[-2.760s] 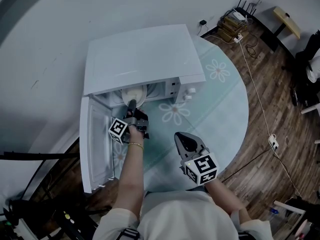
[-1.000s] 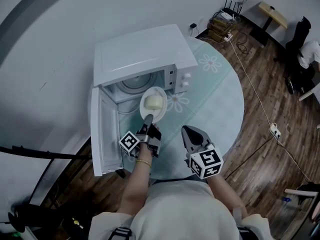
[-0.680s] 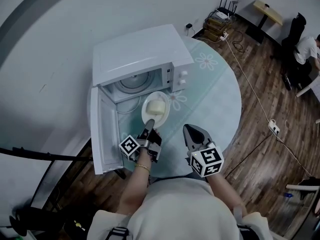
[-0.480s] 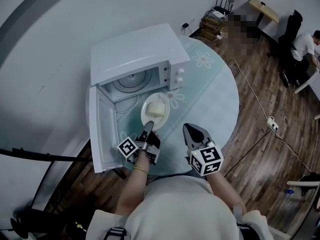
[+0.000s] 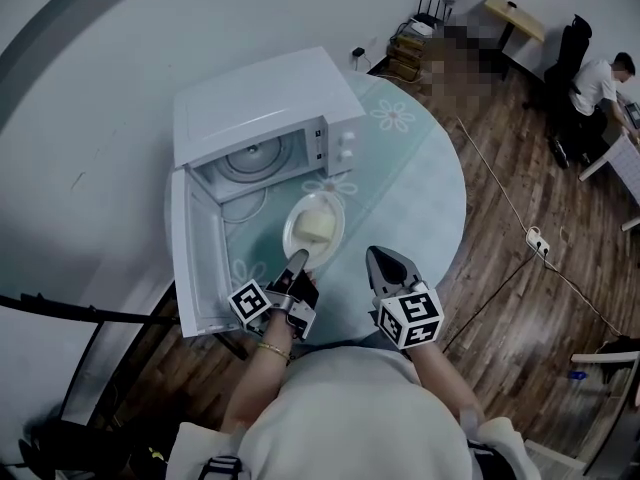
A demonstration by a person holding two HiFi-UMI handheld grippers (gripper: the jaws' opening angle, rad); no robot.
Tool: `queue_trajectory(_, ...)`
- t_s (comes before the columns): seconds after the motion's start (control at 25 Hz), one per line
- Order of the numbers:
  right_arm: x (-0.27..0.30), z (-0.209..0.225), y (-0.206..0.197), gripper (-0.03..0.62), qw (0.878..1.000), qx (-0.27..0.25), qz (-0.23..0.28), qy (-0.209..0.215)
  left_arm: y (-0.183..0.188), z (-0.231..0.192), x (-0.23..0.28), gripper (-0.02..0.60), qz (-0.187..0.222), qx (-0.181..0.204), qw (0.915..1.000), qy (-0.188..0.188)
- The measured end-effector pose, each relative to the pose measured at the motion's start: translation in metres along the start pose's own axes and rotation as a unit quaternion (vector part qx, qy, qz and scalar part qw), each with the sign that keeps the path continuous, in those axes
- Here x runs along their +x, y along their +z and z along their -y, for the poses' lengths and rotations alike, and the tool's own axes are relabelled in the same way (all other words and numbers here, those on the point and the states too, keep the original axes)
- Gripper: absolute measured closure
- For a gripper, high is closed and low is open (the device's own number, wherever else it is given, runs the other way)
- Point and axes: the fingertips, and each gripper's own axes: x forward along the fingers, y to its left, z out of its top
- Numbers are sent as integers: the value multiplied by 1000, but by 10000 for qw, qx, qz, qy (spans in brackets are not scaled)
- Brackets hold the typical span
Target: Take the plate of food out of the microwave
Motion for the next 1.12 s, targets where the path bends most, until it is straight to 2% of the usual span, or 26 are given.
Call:
queue_trajectory(0.48,-14,5,-4,588,9998,-8,36,-175,-27,27,-7,523,-389,-72,9990,-203)
queue_trajectory(1.12,-18,5,-2,588,9997,-79,25,-217,-27,32,-3,523,-378,-114,9988,-286)
